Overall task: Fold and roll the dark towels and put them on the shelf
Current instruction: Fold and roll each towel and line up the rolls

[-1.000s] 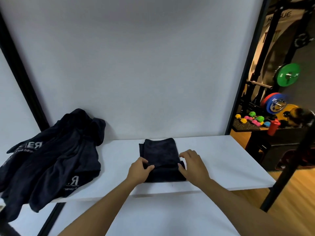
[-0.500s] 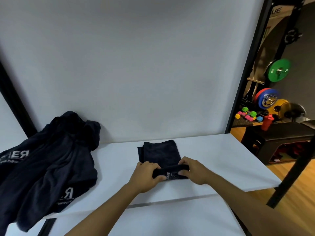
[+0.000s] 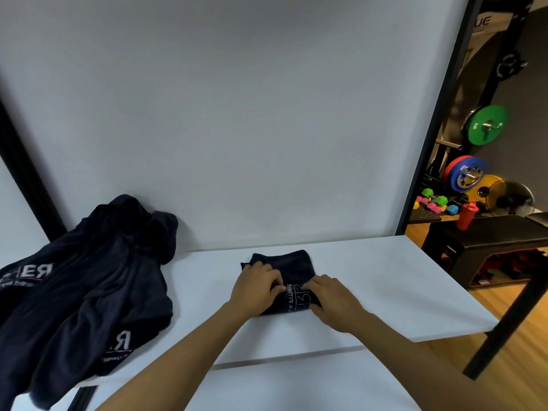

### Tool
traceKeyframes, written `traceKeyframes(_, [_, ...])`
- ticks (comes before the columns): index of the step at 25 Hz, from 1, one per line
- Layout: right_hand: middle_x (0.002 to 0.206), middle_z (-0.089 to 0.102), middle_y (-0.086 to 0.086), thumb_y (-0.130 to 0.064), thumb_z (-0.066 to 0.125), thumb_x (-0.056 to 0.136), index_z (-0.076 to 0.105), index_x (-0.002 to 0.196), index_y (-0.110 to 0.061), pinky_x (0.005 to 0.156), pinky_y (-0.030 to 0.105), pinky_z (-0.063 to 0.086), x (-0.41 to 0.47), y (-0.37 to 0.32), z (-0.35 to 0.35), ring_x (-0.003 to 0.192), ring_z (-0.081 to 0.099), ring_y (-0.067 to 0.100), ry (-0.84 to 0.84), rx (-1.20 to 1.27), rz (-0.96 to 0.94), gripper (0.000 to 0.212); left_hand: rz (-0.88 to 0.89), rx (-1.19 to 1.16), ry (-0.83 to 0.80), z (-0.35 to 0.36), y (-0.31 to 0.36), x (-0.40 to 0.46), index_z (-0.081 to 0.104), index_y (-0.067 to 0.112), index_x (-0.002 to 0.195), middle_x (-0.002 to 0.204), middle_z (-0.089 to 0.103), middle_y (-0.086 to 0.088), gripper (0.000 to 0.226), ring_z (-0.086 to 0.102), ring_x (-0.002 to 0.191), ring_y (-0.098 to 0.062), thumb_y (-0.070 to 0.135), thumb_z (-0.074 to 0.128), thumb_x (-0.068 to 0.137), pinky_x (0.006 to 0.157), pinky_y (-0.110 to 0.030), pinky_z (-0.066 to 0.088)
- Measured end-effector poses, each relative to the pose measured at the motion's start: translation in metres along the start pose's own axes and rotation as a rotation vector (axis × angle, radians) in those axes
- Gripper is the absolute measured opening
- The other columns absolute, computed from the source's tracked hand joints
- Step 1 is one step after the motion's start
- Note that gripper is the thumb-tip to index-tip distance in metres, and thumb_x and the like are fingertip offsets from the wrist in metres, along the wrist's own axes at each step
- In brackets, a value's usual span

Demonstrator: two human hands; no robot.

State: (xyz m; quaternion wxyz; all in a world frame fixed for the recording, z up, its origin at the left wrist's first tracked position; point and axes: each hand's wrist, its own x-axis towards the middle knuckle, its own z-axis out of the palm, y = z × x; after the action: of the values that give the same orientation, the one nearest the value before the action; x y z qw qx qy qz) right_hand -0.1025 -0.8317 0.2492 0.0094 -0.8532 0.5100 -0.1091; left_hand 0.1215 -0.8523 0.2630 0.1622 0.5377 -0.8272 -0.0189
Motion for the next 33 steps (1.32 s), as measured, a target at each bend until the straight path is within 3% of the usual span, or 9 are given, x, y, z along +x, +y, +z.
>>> traceKeyframes(3, [0.120,0.062,-0.006,-0.024,0.063,0.091,0.058,0.122,-0.026,0.090,0.028,0.044,0.015,0.010,-0.011,0.107,0.057,0.017,-0.090,0.243,0.146,0.031,0.055,0.003,-0.113,0.002,-0.005,-0.017,0.062,0.032,0.116,0.106,0.062,0.013,0.067,0.053,0.100,-0.010,0.082,0.040,0.076,0.092,-0.031,0.036])
traceKeyframes(7, [0.110,0.062,-0.011,-0.027,0.070,0.087,0.055,0.109,-0.032,0.077,0.022,0.045,0.029,0.017,-0.028,0.097,0.059,0.012,-0.184,0.518,0.258,0.026,-0.032,-0.090,-0.253,-0.007,-0.011,-0.002,0.066,0.027,0.107,0.105,0.062,0.004,0.037,0.045,0.106,-0.017,0.057,0.051,0.092,0.095,-0.036,0.032])
traceKeyframes(12, [0.112,0.061,-0.009,-0.029,0.069,0.080,0.063,0.111,-0.021,0.090,0.029,0.038,0.032,0.001,-0.007,0.106,0.054,0.018,0.149,0.116,-0.017,0.032,-0.198,-0.238,-0.446,-0.004,-0.029,0.030,0.064,0.026,0.102,0.108,0.058,-0.001,0.035,0.046,0.118,-0.025,0.054,0.044,0.098,0.103,-0.039,0.030])
traceKeyframes(18, [0.124,0.059,-0.001,-0.026,0.067,0.087,0.055,0.129,-0.021,0.092,0.031,0.040,0.059,0.007,-0.001,0.111,0.053,0.021,-0.053,0.064,0.099,0.044,0.012,-0.095,0.075,0.008,-0.029,0.027,0.064,0.026,0.105,0.104,0.059,0.010,0.034,0.048,0.106,-0.015,0.056,0.054,0.091,0.094,-0.031,0.035])
traceKeyframes(20, [0.123,0.062,-0.001,-0.025,0.068,0.087,0.055,0.130,-0.022,0.090,0.029,0.043,0.071,0.014,-0.007,0.110,0.056,0.021,-0.135,0.193,0.180,0.045,0.056,0.007,0.024,0.013,-0.027,0.023,0.062,0.024,0.114,0.110,0.058,0.009,0.059,0.045,0.108,-0.014,0.071,0.054,0.079,0.094,-0.031,0.032])
traceKeyframes(23, [0.124,0.062,-0.004,-0.031,0.068,0.089,0.054,0.132,-0.024,0.085,0.023,0.040,0.085,0.027,-0.016,0.112,0.057,0.019,-0.227,0.339,0.230,0.045,0.014,0.018,-0.068,0.015,-0.034,0.033,0.056,0.024,0.129,0.125,0.057,0.006,0.051,0.045,0.118,-0.017,0.051,0.060,0.086,0.098,-0.031,0.029])
traceKeyframes(27, [0.122,0.055,-0.005,-0.035,0.062,0.090,0.054,0.128,-0.023,0.090,0.029,0.035,0.087,0.034,-0.007,0.113,0.050,0.021,0.085,0.148,0.059,0.041,-0.148,-0.133,-0.266,0.006,-0.045,0.069,0.059,0.018,0.096,0.104,0.065,-0.004,0.026,0.053,0.105,-0.025,0.042,0.050,0.097,0.084,-0.035,0.031])
traceKeyframes(29, [0.132,0.050,-0.004,-0.043,0.061,0.083,0.051,0.134,-0.023,0.097,0.031,0.032,0.089,0.038,0.007,0.123,0.045,0.022,0.052,-0.001,-0.070,0.056,-0.213,-0.143,-0.337,0.008,-0.051,0.082,0.062,0.017,0.105,0.110,0.061,-0.006,0.035,0.042,0.112,-0.024,0.046,0.043,0.099,0.091,-0.036,0.029])
traceKeyframes(33, [0.132,0.048,-0.004,-0.042,0.062,0.079,0.044,0.138,-0.024,0.094,0.034,0.034,0.120,0.053,0.018,0.121,0.044,0.023,-0.080,-0.015,-0.048,0.064,-0.222,-0.174,0.034,0.015,-0.057,0.093,0.062,0.026,0.127,0.118,0.060,0.000,0.034,0.044,0.115,-0.022,0.039,0.054,0.097,0.096,-0.029,0.033])
